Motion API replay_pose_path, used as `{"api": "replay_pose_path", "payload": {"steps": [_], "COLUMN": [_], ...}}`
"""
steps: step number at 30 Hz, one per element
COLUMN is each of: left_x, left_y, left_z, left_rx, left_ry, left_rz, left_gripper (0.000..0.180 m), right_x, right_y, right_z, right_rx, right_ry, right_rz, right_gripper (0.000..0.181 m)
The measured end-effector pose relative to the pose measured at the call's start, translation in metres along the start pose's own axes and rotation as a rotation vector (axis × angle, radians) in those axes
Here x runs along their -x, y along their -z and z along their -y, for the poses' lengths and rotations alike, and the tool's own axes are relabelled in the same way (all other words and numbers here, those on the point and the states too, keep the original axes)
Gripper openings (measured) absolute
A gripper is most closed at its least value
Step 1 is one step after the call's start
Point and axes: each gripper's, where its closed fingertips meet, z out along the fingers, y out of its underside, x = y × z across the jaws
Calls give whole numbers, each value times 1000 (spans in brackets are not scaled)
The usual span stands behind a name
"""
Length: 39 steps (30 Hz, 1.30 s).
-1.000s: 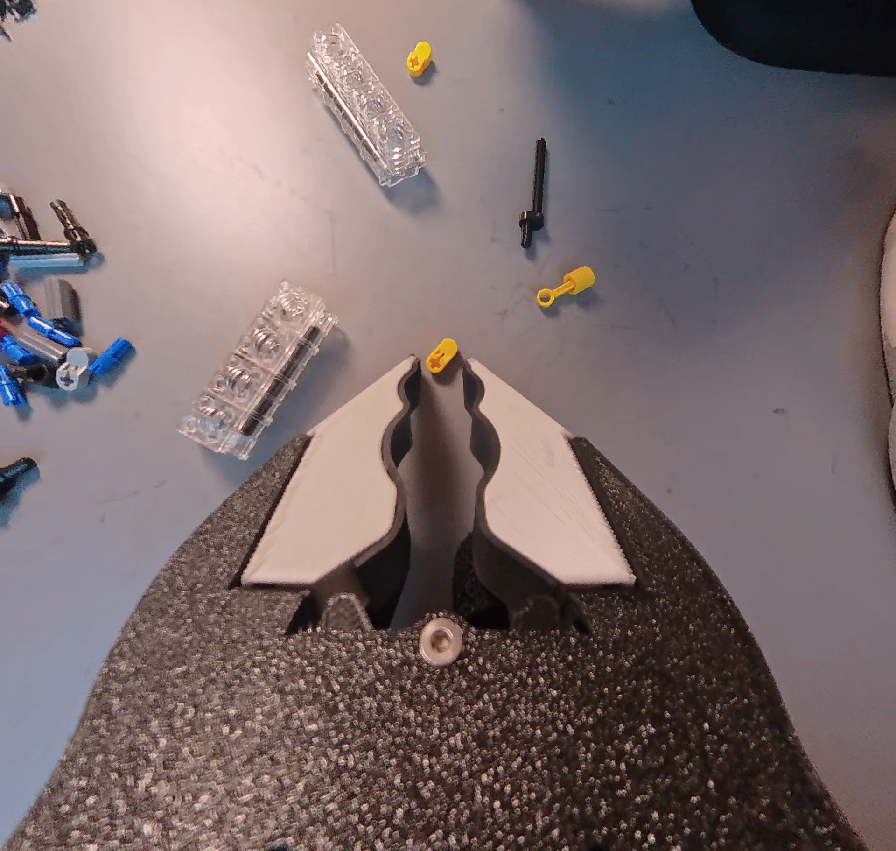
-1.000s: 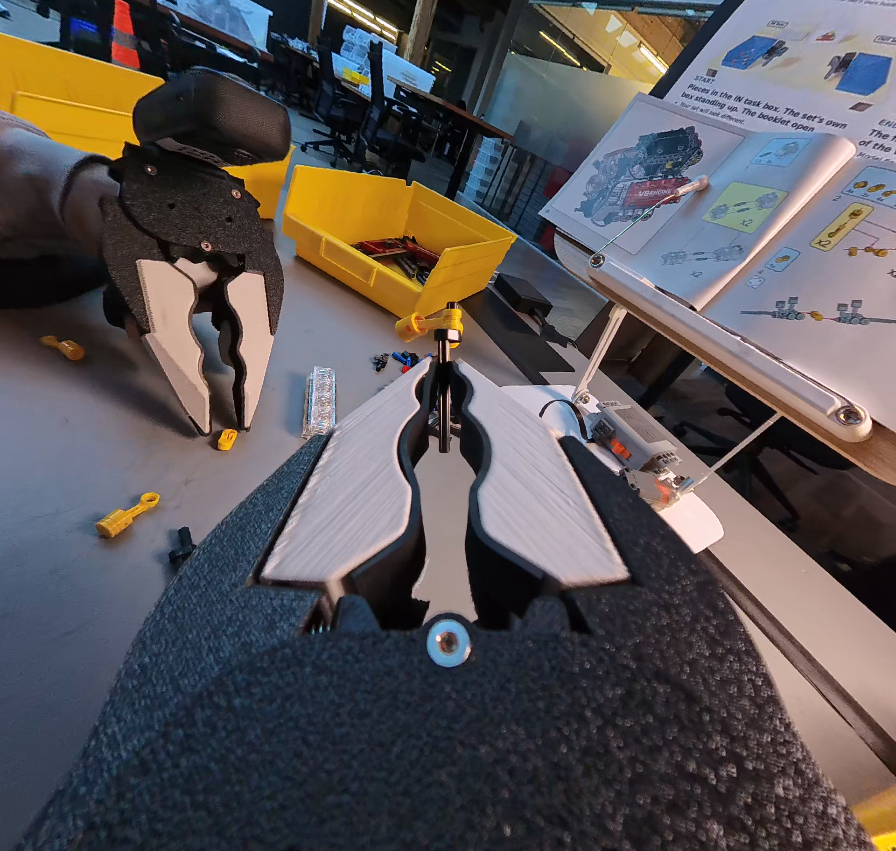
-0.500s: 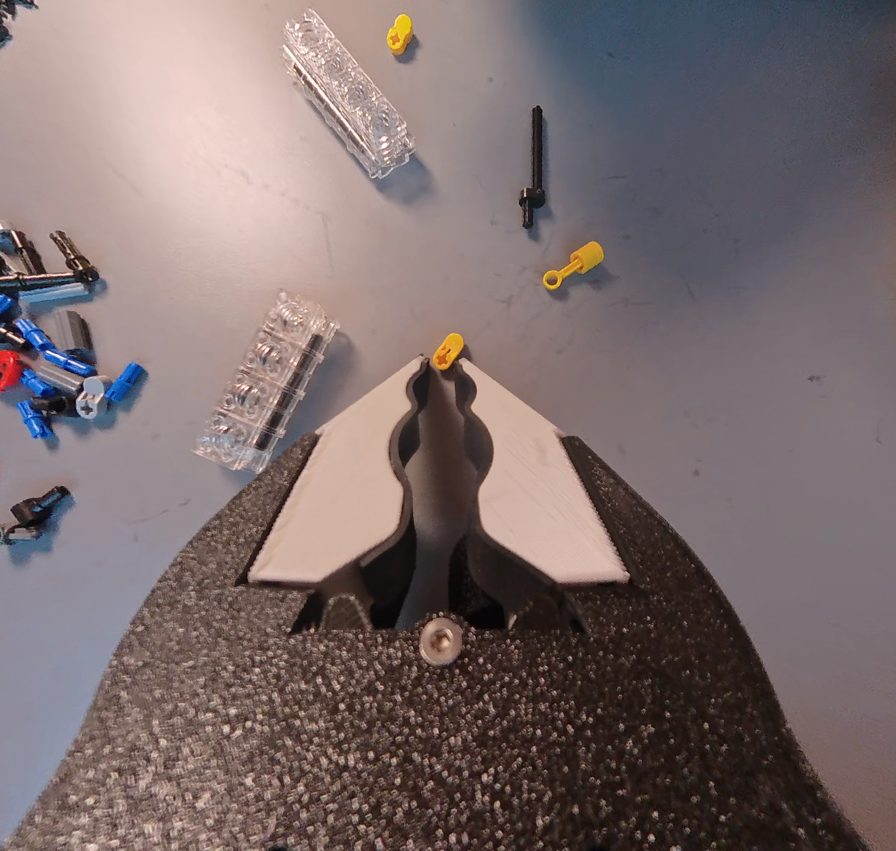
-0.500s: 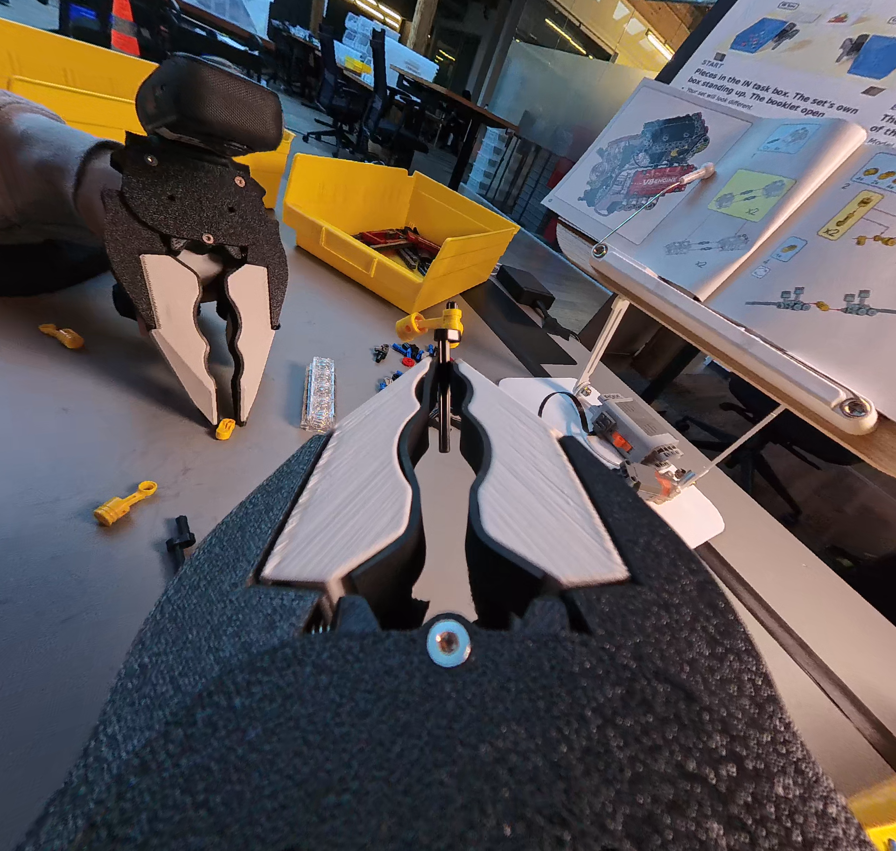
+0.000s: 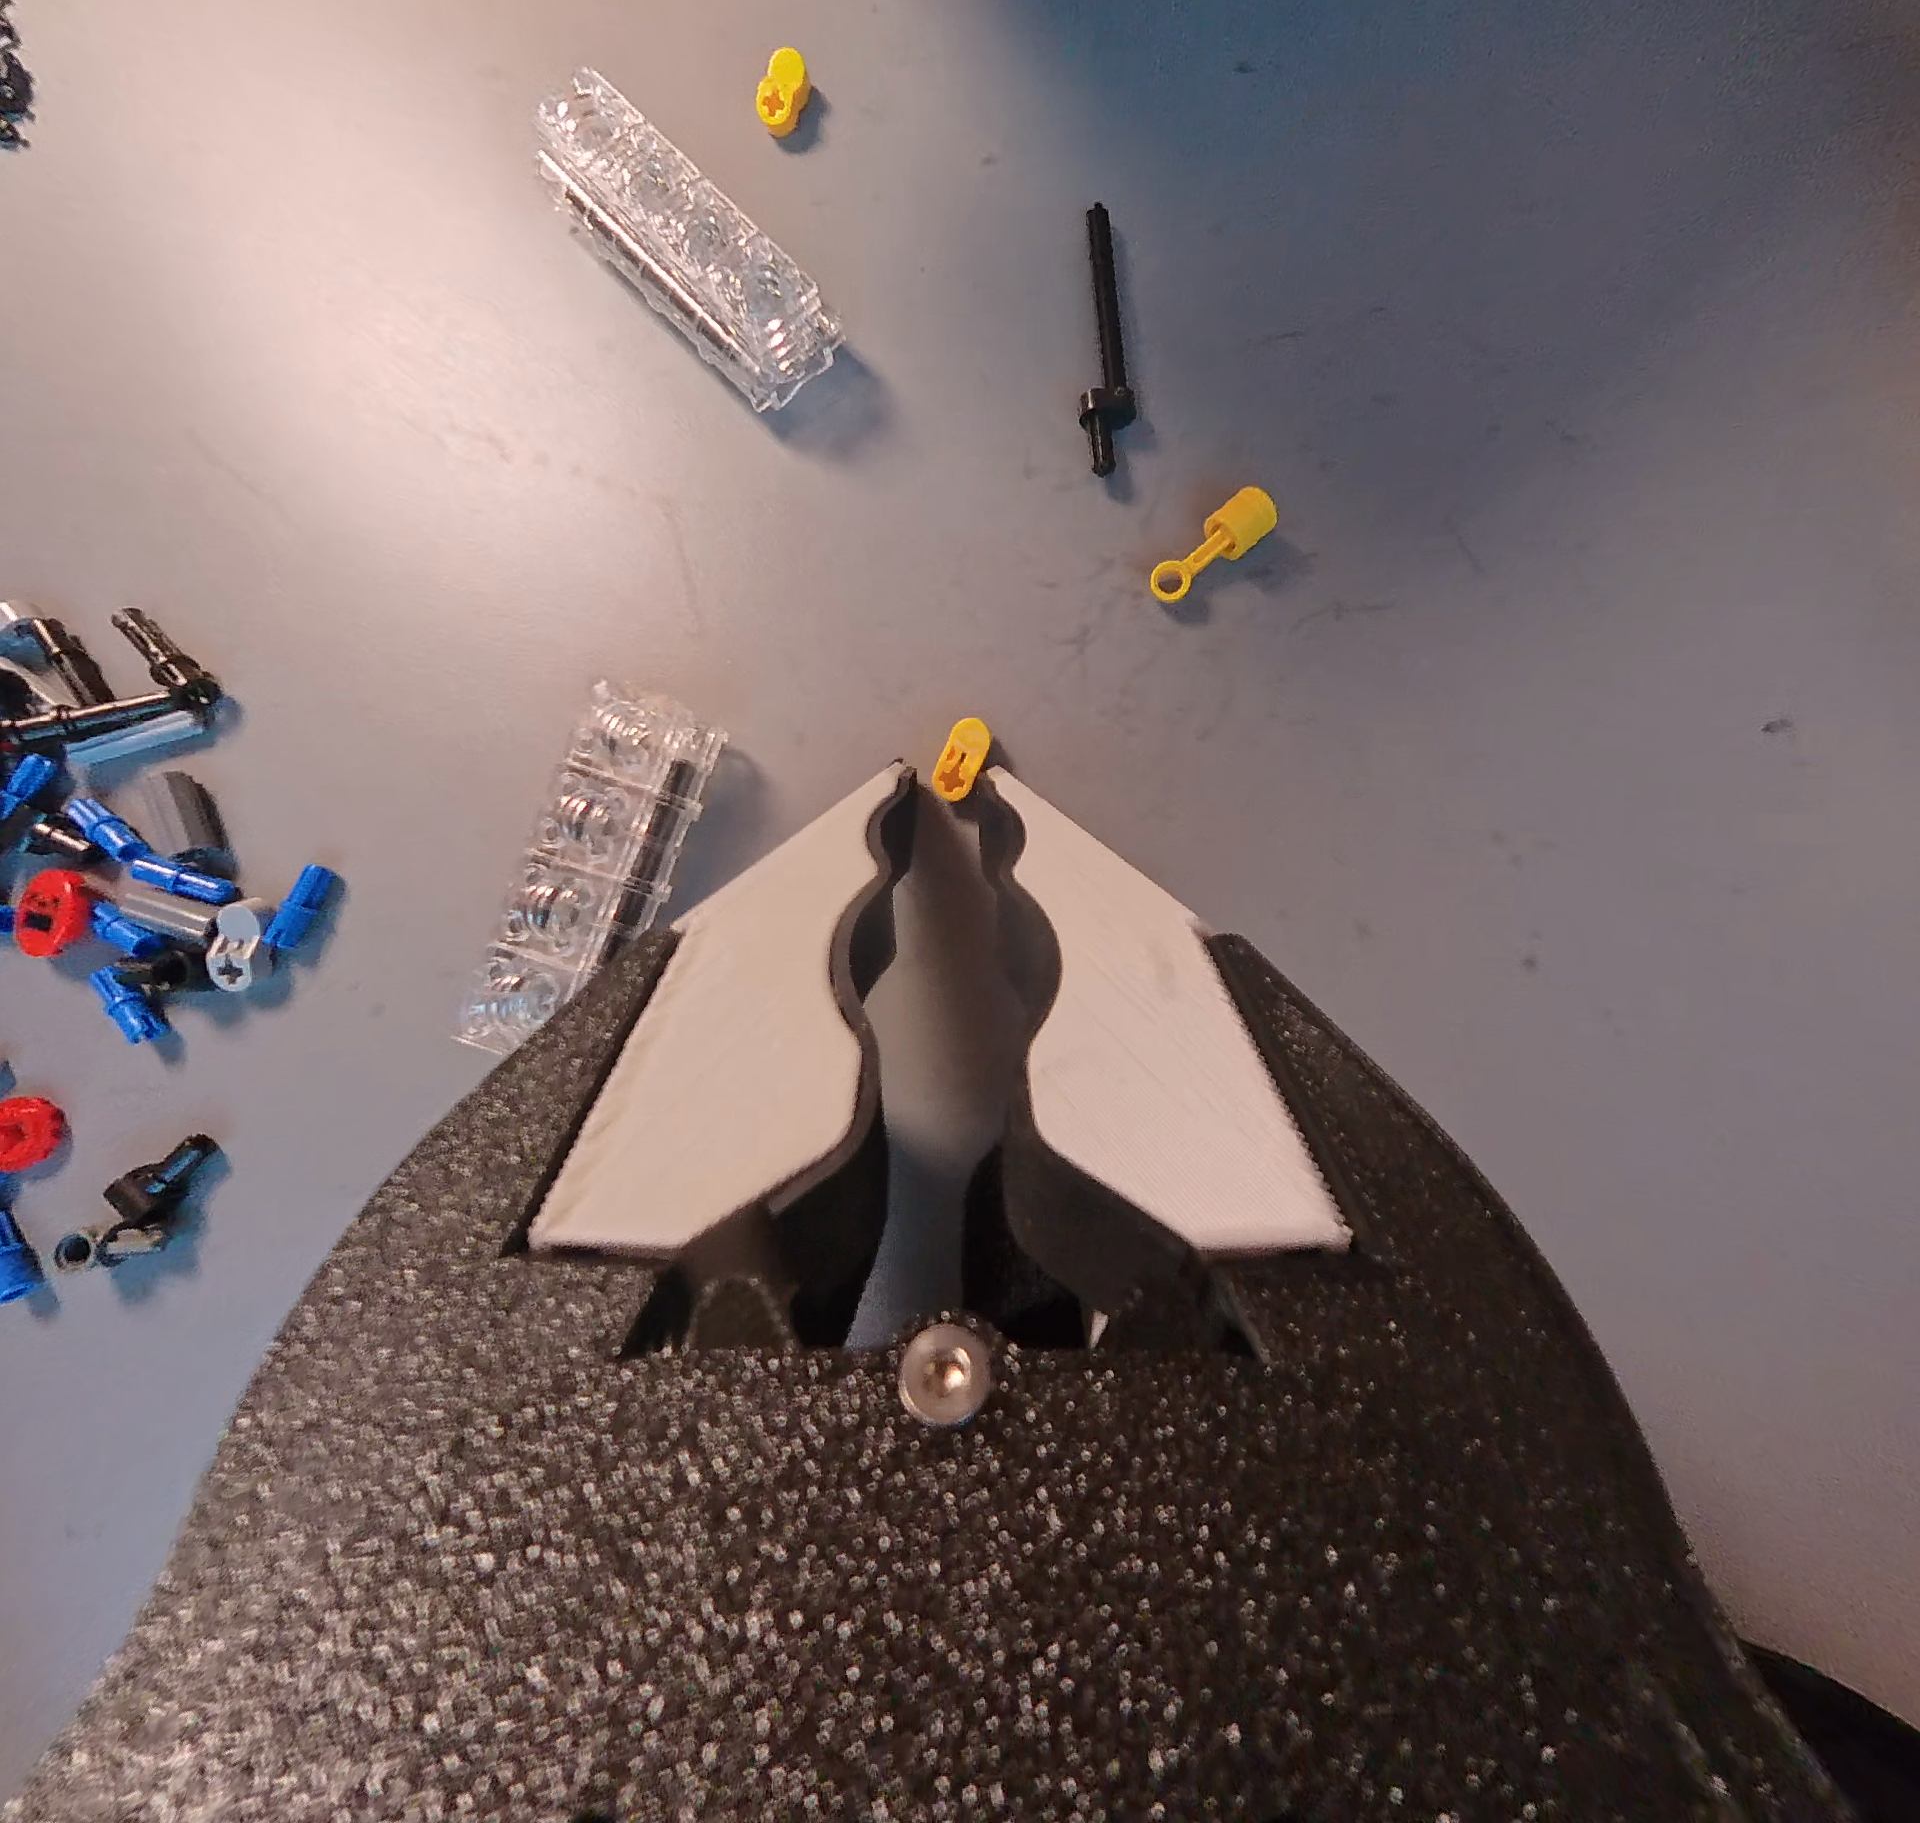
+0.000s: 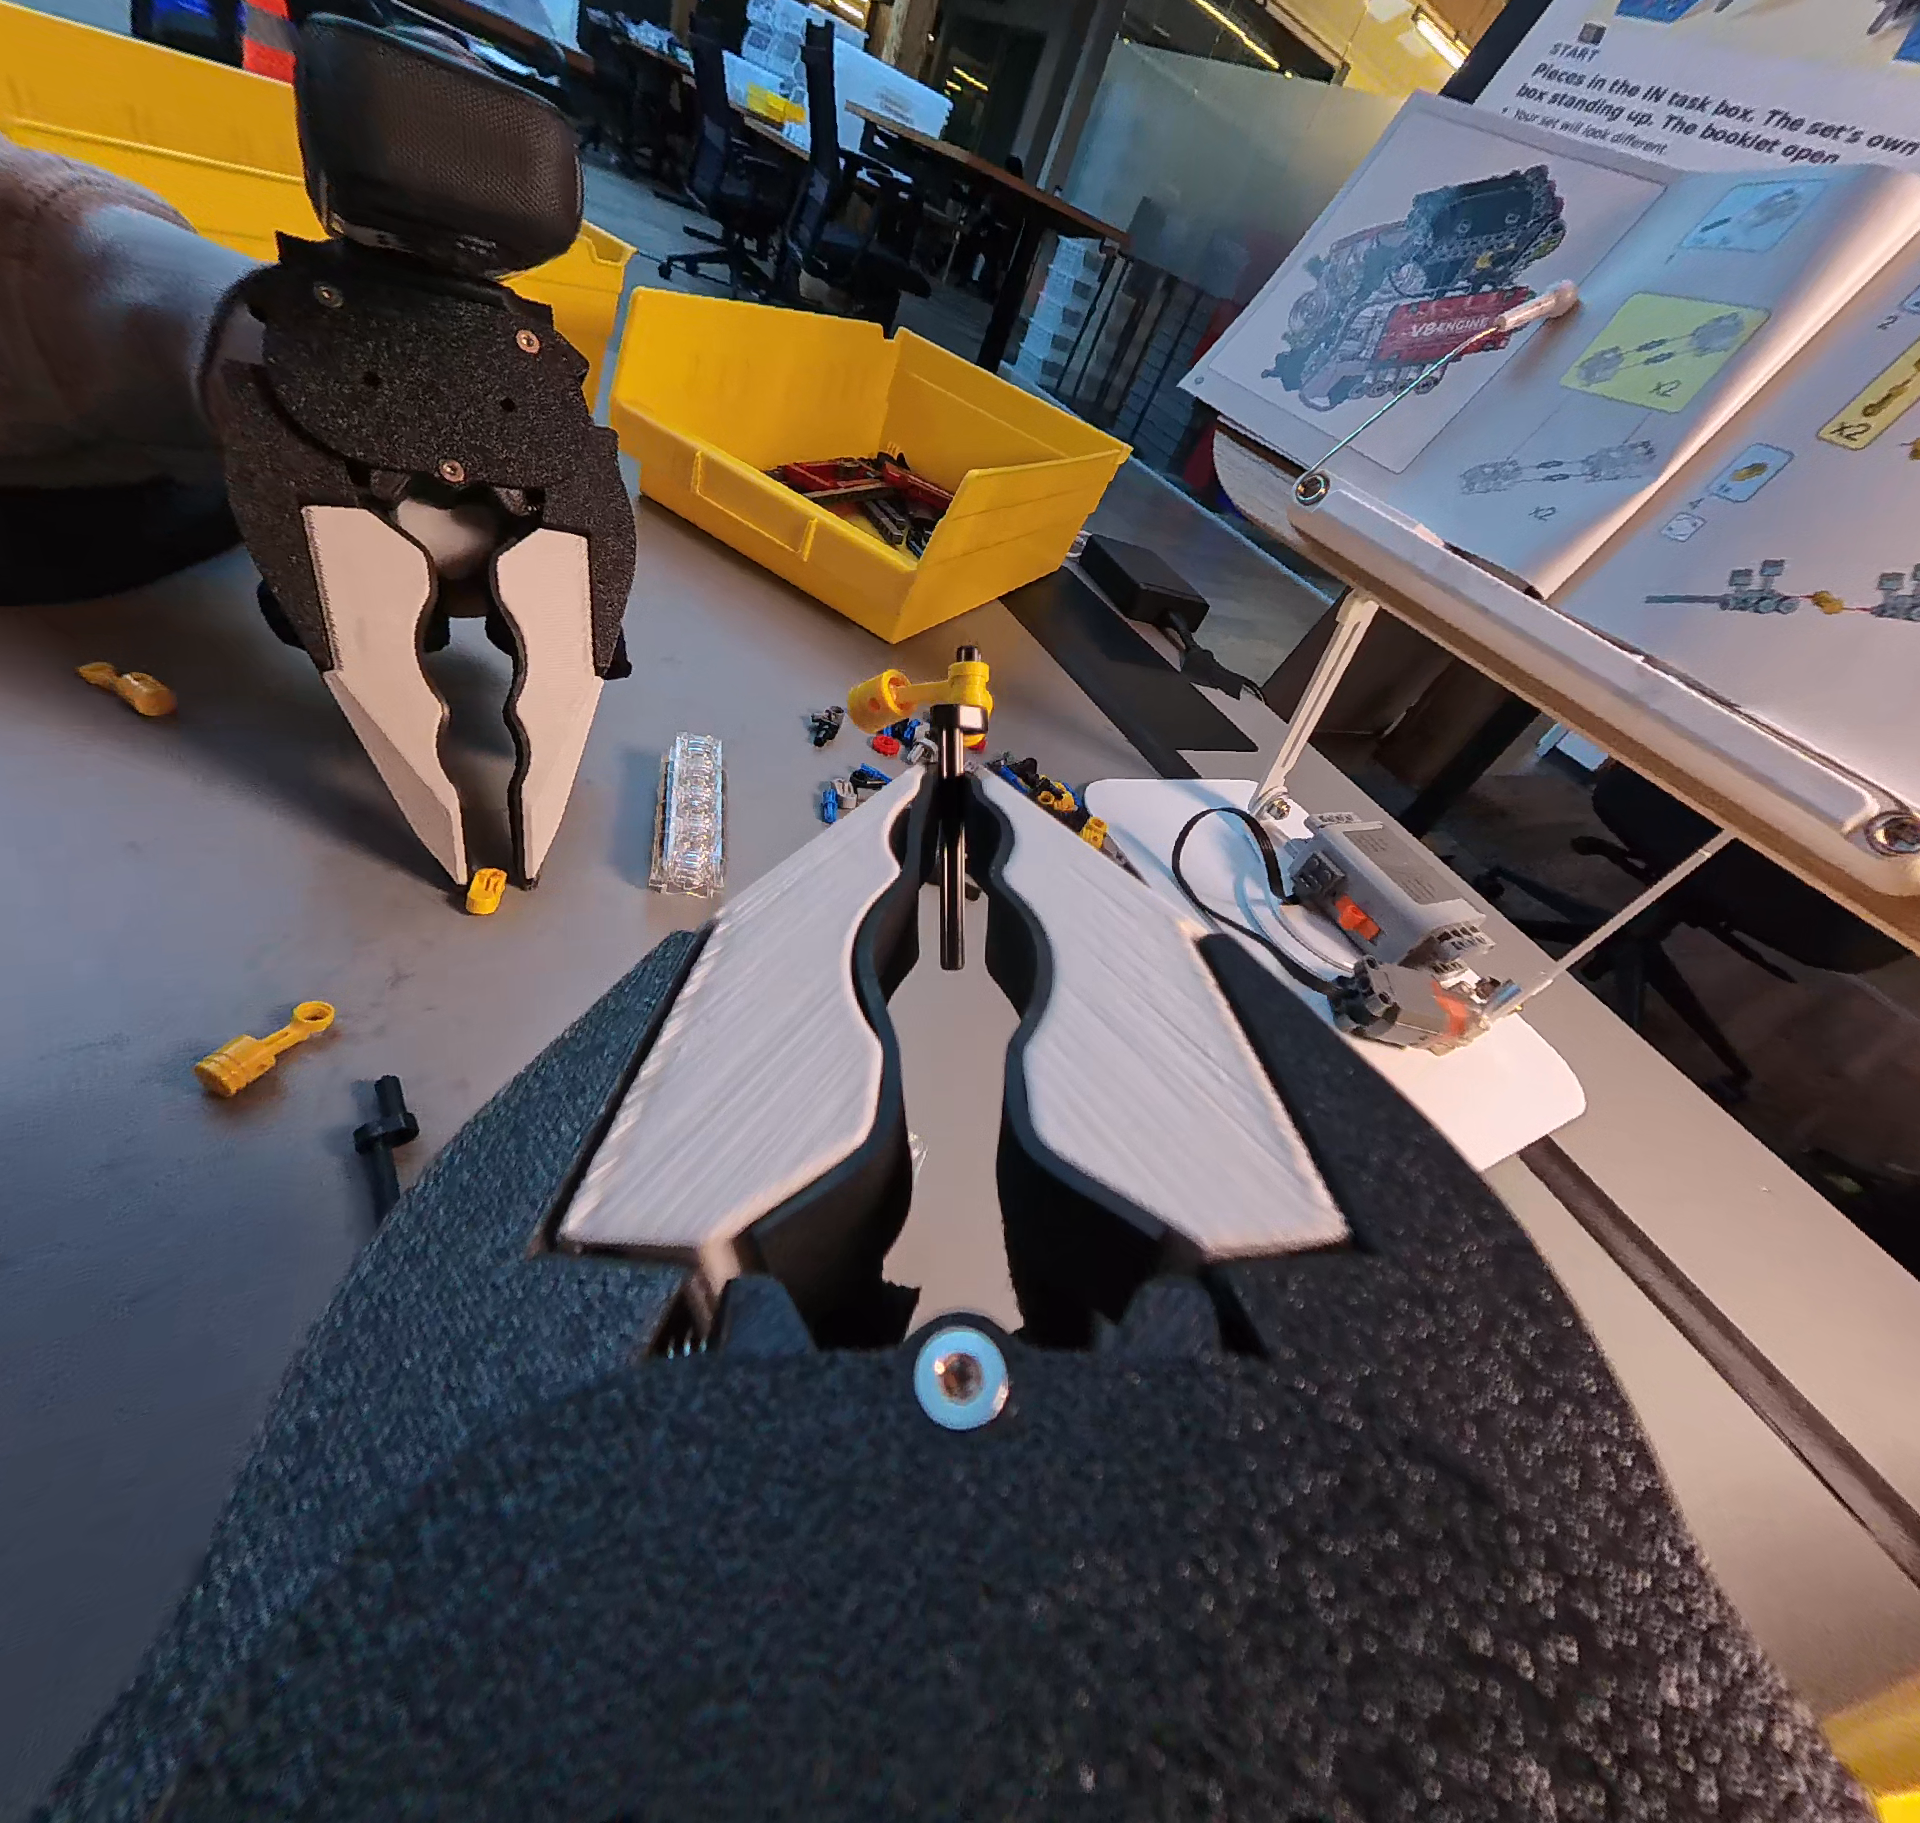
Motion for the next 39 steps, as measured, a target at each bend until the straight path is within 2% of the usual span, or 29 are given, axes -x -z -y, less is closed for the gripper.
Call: {"api": "replay_pose_path", "payload": {"steps": [17, 28, 34, 39], "left_x": [-1, -3, 13, -14], "left_y": [-1, -2, 5, 9], "left_z": [3, 2, 0, 4], "left_rx": [-21, -33, -5, -53], "left_ry": [-60, -36, -51, 7], "left_rz": [16, 13, 148, 35], "left_gripper": [9, 5, 6, 7], "right_x": [8, 14, 13, 12], "right_y": [-6, -8, -8, -7], "right_z": [-10, -14, -15, -14], "right_rx": [28, 45, 47, 47], "right_ry": [-7, -1, 1, 3], "right_rz": [38, 60, 60, 58], "right_gripper": [4, 4, 4, 4]}}
